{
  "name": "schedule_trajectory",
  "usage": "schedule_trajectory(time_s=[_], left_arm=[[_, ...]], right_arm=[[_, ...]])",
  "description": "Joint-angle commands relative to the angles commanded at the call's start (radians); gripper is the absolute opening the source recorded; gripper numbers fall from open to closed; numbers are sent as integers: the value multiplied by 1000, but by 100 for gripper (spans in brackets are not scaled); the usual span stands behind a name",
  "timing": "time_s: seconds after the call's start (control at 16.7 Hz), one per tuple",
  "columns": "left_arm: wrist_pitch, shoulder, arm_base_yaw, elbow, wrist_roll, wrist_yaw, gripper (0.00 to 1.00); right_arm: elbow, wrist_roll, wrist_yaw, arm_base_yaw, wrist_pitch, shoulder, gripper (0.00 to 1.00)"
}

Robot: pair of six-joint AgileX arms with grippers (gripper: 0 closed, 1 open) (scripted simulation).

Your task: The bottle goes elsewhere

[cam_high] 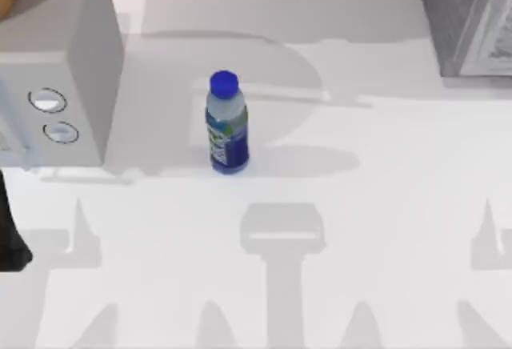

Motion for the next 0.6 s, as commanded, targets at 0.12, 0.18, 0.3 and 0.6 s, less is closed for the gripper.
schedule_trajectory(time_s=[0.12,0.18,0.3,0.6], left_arm=[[0,0,0,0,0,0,100],[0,0,0,0,0,0,100],[0,0,0,0,0,0,100],[0,0,0,0,0,0,100]], right_arm=[[0,0,0,0,0,0,100],[3,0,-1,3,7,9,100],[18,2,-3,17,42,56,100],[99,10,-10,95,245,339,100]])
